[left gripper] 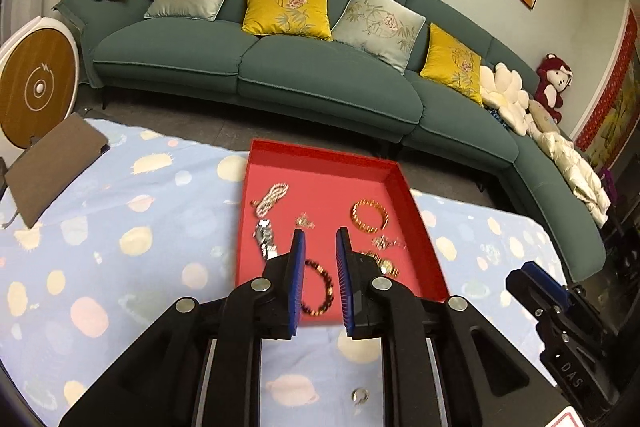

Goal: Organize jewelry
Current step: 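Withdraw both tools from the tray toward the gold hoop earrings, then grasp a gold hoop earring with the right tool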

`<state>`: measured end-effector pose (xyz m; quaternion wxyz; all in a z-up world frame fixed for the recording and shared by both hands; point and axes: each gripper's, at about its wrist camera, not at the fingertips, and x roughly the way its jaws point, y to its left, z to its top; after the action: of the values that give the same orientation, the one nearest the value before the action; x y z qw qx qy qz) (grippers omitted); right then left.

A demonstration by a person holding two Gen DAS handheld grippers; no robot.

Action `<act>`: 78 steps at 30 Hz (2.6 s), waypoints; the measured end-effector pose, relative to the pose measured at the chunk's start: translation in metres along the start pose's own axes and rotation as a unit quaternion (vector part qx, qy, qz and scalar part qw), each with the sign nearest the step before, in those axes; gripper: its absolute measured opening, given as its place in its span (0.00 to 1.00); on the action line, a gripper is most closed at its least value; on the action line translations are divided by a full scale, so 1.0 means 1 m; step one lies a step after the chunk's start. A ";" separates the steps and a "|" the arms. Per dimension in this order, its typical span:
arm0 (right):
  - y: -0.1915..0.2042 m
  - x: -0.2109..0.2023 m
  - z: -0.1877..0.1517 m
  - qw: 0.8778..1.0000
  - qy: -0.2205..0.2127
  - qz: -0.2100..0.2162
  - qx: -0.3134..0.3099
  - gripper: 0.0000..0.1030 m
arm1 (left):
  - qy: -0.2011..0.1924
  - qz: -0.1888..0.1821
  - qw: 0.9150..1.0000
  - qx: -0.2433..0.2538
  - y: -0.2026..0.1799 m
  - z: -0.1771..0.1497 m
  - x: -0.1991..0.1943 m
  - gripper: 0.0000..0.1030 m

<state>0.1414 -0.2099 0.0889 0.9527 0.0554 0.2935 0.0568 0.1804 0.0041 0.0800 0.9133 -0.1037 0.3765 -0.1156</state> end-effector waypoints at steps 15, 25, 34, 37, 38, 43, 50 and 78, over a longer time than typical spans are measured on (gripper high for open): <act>0.042 -0.025 -0.147 0.989 0.131 0.059 -0.034 0.31 | 0.049 0.028 0.998 -0.011 0.019 -0.094 -0.030 0.14; 0.054 0.000 -0.182 0.983 0.166 0.057 -0.060 0.31 | 0.073 0.054 0.996 0.020 0.023 -0.123 -0.017 0.14; 0.060 0.010 -0.179 0.983 0.165 0.048 -0.067 0.31 | 0.092 0.060 0.993 0.034 0.021 -0.132 -0.010 0.14; 0.063 0.011 -0.179 0.983 0.165 0.043 -0.074 0.31 | 0.094 0.062 0.993 0.037 0.020 -0.133 -0.010 0.14; 0.064 0.012 -0.179 0.983 0.165 0.043 -0.075 0.30 | 0.094 0.063 0.993 0.038 0.020 -0.133 -0.010 0.14; 0.066 0.013 -0.178 0.982 0.165 0.038 -0.078 0.28 | 0.094 0.067 0.993 0.038 0.020 -0.134 -0.011 0.17; 0.066 0.015 -0.177 0.982 0.165 0.035 -0.079 0.24 | 0.091 0.068 0.993 0.036 0.022 -0.134 -0.013 0.19; 0.052 0.001 -0.172 0.986 0.154 0.030 -0.063 0.17 | 0.107 0.041 0.992 0.056 -0.014 -0.137 0.008 0.35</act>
<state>0.0412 -0.1457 -0.0460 0.8954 -0.0049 0.4311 0.1114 0.0859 -0.0257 -0.0167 0.8763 -0.0240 0.4687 -0.1092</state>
